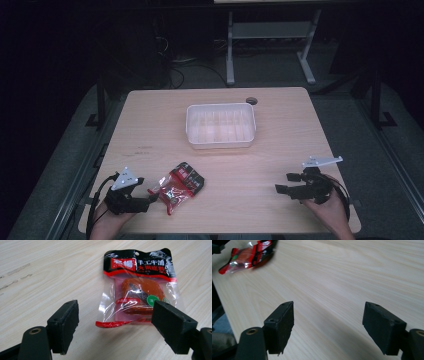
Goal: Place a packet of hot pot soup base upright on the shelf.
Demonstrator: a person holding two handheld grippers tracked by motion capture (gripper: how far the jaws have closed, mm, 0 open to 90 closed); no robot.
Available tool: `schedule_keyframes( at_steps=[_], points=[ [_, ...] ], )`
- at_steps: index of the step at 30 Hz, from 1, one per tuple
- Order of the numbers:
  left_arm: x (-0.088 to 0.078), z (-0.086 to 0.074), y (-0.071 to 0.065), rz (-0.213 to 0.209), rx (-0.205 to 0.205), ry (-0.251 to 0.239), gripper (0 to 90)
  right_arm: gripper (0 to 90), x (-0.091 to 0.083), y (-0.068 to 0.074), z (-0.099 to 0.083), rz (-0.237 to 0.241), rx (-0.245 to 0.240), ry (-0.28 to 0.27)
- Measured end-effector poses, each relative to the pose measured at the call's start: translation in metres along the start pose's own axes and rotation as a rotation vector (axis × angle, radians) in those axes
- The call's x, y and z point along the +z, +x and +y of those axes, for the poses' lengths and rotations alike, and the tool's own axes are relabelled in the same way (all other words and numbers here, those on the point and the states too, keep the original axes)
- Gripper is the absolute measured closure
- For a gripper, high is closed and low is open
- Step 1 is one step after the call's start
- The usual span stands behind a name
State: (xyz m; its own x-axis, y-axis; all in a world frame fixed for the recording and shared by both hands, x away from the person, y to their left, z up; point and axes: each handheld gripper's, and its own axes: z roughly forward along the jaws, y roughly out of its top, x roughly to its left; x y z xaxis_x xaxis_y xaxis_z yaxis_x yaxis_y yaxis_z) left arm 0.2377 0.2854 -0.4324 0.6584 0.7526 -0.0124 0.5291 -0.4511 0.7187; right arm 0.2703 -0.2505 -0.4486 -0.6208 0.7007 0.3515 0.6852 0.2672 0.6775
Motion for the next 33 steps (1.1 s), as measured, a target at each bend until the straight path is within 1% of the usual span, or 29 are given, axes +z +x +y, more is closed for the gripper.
schedule_keyframes(
  at_steps=[1, 2, 4, 6, 7, 9, 13, 14, 18, 21, 23, 26, 27, 28, 29, 30, 31, 33],
  points=[
    [0.000, 0.000, 0.000, -0.001, 0.002, 0.003, 21.6, 23.3, 0.005, 0.008, 0.004, 0.001, -0.018, 0.014],
    [0.000, 0.001, -0.001, -0.002, 0.001, 0.001, 21.6, 23.3, 0.005, 0.008, 0.004, 0.001, -0.018, 0.014],
    [-0.001, 0.001, -0.002, -0.006, 0.000, -0.004, 21.6, 24.6, 0.013, 0.014, 0.007, 0.025, -0.040, 0.039],
    [0.000, 0.001, -0.004, -0.006, 0.004, -0.003, 21.6, 27.4, 0.019, 0.019, 0.011, 0.044, -0.051, 0.058],
    [0.000, 0.002, -0.004, -0.008, 0.009, -0.002, 21.6, 28.0, 0.023, 0.023, 0.016, 0.056, -0.064, 0.066],
    [0.001, 0.002, -0.006, -0.008, 0.007, -0.002, 21.6, 27.7, 0.024, 0.024, 0.018, 0.060, -0.070, 0.066],
    [0.002, 0.004, -0.008, -0.012, 0.013, 0.000, 21.6, 27.8, 0.032, 0.031, 0.032, 0.086, -0.093, 0.063],
    [0.003, 0.004, -0.009, -0.015, 0.015, -0.001, 21.6, 27.8, 0.032, 0.031, 0.032, 0.086, -0.093, 0.063],
    [0.005, 0.007, -0.014, -0.021, 0.030, 0.005, 21.6, 27.7, 0.041, 0.040, 0.044, 0.115, -0.113, 0.080],
    [0.006, 0.008, -0.016, -0.023, 0.040, 0.010, 21.6, 26.3, 0.049, 0.047, 0.052, 0.124, -0.131, 0.094],
    [0.007, 0.008, -0.017, -0.025, 0.040, 0.013, 21.6, 25.8, 0.056, 0.052, 0.058, 0.125, -0.145, 0.123],
    [0.008, 0.009, -0.018, -0.030, 0.041, 0.017, 21.5, 25.9, 0.067, 0.061, 0.068, 0.128, -0.167, 0.138],
    [0.009, 0.009, -0.019, -0.030, 0.043, 0.020, 21.6, 27.1, 0.073, 0.068, 0.076, 0.128, -0.179, 0.149],
    [0.009, 0.010, -0.020, -0.032, 0.046, 0.024, 21.6, 28.0, 0.076, 0.071, 0.080, 0.132, -0.185, 0.152],
    [0.009, 0.010, -0.020, -0.032, 0.046, 0.024, 21.6, 28.0, 0.076, 0.071, 0.080, 0.132, -0.185, 0.152],
    [0.011, 0.010, -0.022, -0.035, 0.053, 0.028, 21.6, 28.4, 0.082, 0.078, 0.087, 0.138, -0.196, 0.164],
    [0.011, 0.010, -0.022, -0.035, 0.053, 0.028, 21.7, 28.4, 0.082, 0.078, 0.087, 0.138, -0.196, 0.164],
    [0.013, 0.011, -0.024, -0.039, 0.056, 0.038, 21.8, 28.2, 0.087, 0.085, 0.095, 0.132, -0.210, 0.171]
  ],
)
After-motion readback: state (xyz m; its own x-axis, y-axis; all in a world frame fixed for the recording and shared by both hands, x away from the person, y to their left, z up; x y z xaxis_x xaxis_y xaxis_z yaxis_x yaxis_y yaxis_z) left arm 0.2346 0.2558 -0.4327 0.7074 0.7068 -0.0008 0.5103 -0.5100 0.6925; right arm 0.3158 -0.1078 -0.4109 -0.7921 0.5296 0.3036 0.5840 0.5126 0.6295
